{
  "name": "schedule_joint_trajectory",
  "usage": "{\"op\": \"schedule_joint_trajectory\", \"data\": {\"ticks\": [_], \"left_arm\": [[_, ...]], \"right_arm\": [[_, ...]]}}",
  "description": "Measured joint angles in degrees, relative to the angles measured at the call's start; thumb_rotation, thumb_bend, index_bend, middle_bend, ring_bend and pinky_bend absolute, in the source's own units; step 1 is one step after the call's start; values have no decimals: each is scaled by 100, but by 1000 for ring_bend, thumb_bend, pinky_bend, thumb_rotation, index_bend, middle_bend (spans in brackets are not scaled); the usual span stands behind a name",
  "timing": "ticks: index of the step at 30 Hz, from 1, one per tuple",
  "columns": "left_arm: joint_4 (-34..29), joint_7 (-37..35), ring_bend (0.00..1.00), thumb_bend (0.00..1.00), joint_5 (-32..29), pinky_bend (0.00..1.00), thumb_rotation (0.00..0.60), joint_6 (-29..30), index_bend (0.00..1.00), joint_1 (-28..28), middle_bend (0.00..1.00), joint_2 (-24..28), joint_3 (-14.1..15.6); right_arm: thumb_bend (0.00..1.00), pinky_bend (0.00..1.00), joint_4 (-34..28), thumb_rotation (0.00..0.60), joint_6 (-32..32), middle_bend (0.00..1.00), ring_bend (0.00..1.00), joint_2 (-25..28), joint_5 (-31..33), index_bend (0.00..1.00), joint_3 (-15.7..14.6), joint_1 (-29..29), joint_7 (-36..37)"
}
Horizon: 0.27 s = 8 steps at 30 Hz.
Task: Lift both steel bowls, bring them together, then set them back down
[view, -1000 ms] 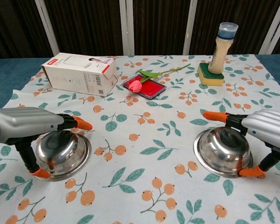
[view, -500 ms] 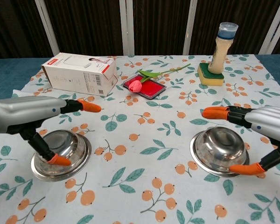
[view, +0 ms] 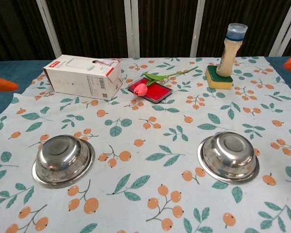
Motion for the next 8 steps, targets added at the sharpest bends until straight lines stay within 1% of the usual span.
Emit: {"op": "schedule_joint_trajectory", "data": {"ticks": [1, 2, 5, 8], "left_arm": [[33, 9, 0, 0, 19, 0, 522, 223, 0, 175, 0, 6, 36], [102, -23, 0, 0, 33, 0, 523, 521, 0, 418, 0, 1, 69], [409, -261, 0, 0, 79, 0, 521, 1105, 0, 958, 0, 17, 117], [624, -577, 0, 0, -10, 0, 523, 1280, 0, 1149, 0, 38, 22]], "right_arm": [[267, 36, -44, 600, 105, 0, 0, 60, 102, 0, -17, -143, -72], [267, 36, -74, 600, 215, 0, 0, 103, 214, 0, -24, -272, -118], [267, 36, -158, 600, 575, 0, 0, 208, 594, 0, 27, -582, -235], [268, 36, -226, 600, 918, 0, 0, 298, 717, 0, 138, -785, -220]]}}
